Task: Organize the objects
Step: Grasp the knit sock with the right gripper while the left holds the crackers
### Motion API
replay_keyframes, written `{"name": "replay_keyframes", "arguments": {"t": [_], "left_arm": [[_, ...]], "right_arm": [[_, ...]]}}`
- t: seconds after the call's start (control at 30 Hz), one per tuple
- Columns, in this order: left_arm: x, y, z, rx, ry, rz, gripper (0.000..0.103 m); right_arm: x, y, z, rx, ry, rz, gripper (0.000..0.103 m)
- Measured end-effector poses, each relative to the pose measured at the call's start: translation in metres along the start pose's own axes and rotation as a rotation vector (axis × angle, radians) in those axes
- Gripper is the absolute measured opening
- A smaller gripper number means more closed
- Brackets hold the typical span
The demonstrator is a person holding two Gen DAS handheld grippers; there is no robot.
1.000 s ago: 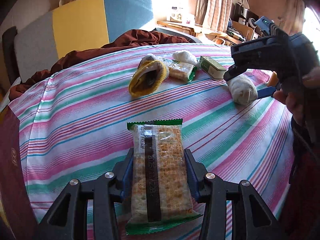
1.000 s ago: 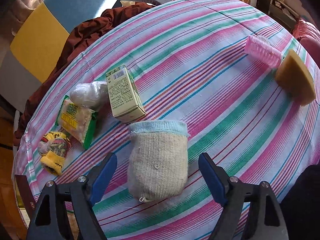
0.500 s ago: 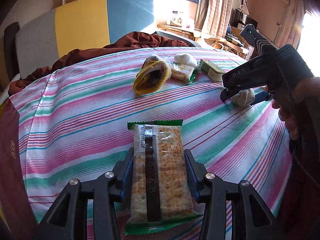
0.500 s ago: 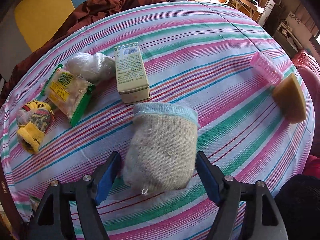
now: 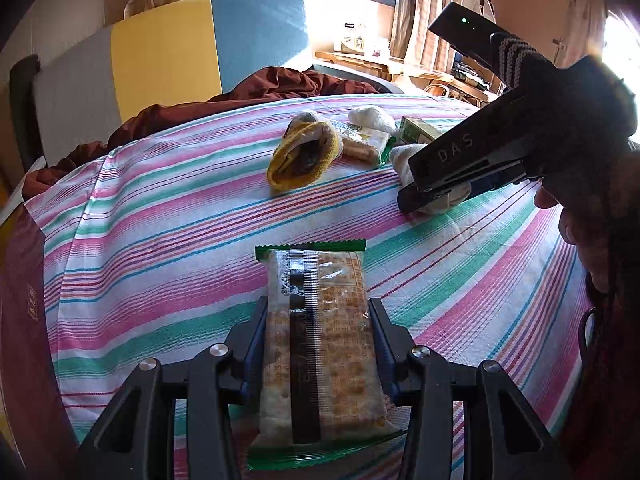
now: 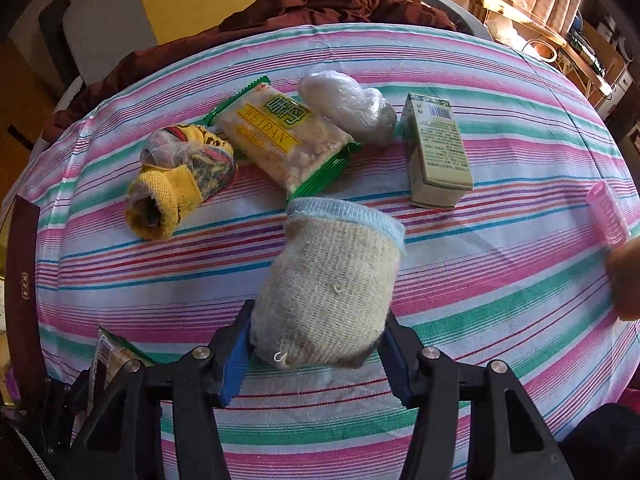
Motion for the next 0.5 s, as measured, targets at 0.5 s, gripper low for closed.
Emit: {"name": "replay_keyframes", "arguments": {"t": [0.5], "left_arm": [[0.0004, -0.0009, -0.0052, -0.038, 0.017, -0.006, 0.046]], "right_arm": [[-0.0022, 0.0079, -0.0038, -0.035, -0.022, -0.069, 0.057]]}}
Point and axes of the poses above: each gripper's, at about its wrist camera, not at the fingertips, and z roughly the way its jaws point, y to its left, x to its underside, the point moved 2 cm from there along z, roughly the way its jaws point, and after that the axes turned 3 degrees about x, right-handed, at the moved point
